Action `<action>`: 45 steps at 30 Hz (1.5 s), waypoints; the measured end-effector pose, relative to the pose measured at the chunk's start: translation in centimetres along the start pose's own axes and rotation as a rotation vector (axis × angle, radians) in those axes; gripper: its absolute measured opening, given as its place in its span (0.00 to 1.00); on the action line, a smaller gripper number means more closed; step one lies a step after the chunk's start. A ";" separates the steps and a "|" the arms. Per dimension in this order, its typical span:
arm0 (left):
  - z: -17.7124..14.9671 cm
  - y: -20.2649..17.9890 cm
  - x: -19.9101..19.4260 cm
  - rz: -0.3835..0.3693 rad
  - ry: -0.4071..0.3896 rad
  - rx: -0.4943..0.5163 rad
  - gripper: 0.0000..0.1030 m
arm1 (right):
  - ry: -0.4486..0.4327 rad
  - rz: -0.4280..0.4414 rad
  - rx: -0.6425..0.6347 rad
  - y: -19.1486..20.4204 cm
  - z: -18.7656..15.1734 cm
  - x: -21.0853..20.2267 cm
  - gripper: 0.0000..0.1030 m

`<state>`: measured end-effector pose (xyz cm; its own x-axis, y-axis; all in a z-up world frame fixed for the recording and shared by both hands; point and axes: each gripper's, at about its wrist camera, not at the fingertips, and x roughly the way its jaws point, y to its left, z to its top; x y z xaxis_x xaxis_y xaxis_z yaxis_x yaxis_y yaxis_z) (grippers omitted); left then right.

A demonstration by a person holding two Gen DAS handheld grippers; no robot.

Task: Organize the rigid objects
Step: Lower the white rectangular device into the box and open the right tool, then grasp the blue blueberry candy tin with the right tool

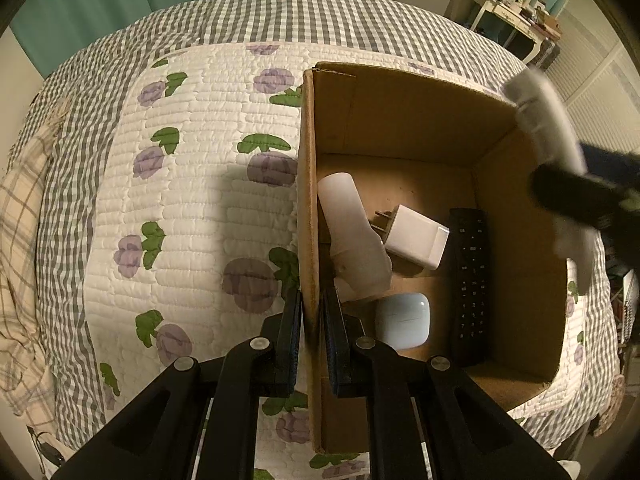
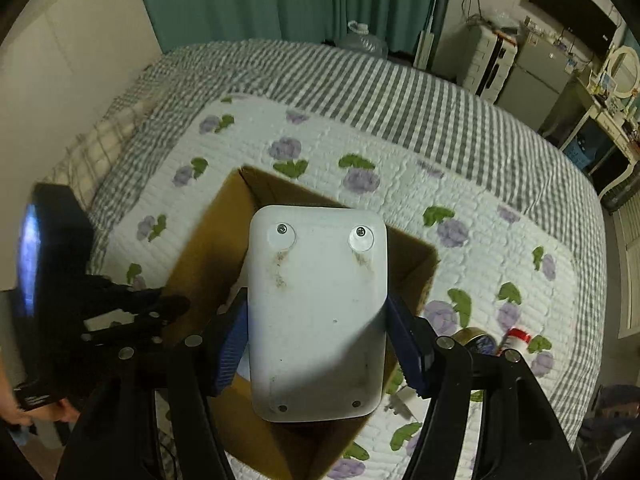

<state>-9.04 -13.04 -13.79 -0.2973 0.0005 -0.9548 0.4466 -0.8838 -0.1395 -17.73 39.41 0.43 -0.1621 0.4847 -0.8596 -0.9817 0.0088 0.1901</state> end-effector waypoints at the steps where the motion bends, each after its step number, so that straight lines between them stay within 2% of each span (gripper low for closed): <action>1: 0.0 0.1 0.0 -0.004 0.000 -0.002 0.10 | 0.010 -0.003 -0.004 0.1 -0.1 0.7 0.63; 8: 0.0 0.1 -0.2 -0.008 0.000 -0.004 0.10 | 0.058 -0.038 -0.035 0.5 -1.3 4.4 0.63; 13: 0.0 0.1 -0.2 -0.012 0.001 -0.007 0.10 | 0.097 -0.032 -0.018 0.2 -2.3 5.8 0.63; 14: 0.0 0.1 -0.2 -0.010 0.001 -0.007 0.10 | 0.106 -0.030 -0.013 0.1 -2.4 6.0 0.64; 15: 0.1 0.0 -0.2 -0.009 0.002 -0.009 0.10 | 0.108 -0.028 -0.013 0.0 -2.6 5.9 0.72; 17: 0.0 0.0 -0.1 -0.020 0.007 -0.013 0.10 | 0.075 -0.031 -0.029 -0.1 -2.7 4.8 0.79; 19: 0.0 -0.1 -0.1 -0.006 0.003 -0.007 0.10 | 0.040 -0.037 -0.037 -0.5 -2.6 3.2 0.80; 22: 0.0 -0.1 -0.3 -0.008 0.001 -0.009 0.10 | -0.019 -0.010 0.015 -2.3 -2.3 0.1 0.84; 27: 0.1 0.0 -0.5 -0.001 -0.003 -0.010 0.10 | -0.103 -0.039 0.131 -7.7 -2.5 -4.4 0.89; 31: 0.1 0.1 -0.6 0.002 -0.002 -0.012 0.10 | -0.110 -0.075 0.221 -12.3 -4.0 -5.3 0.89; 34: 0.0 0.1 -0.5 0.006 0.002 -0.011 0.10 | -0.066 -0.125 0.286 -15.5 -6.0 -3.7 0.89; 37: 0.0 0.0 -0.3 0.004 0.011 -0.005 0.10 | -0.015 -0.138 0.323 -17.5 -7.6 -1.5 0.89; 45: 0.0 -0.3 -0.1 0.028 0.015 0.003 0.10 | 0.071 -0.176 0.276 -18.0 -9.5 4.0 0.89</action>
<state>-9.17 -12.81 -13.69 -0.2719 -0.0168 -0.9622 0.4523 -0.8848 -0.1124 -1.66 32.87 -10.94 -0.0090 0.3923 -0.9198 -0.9329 0.3278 0.1489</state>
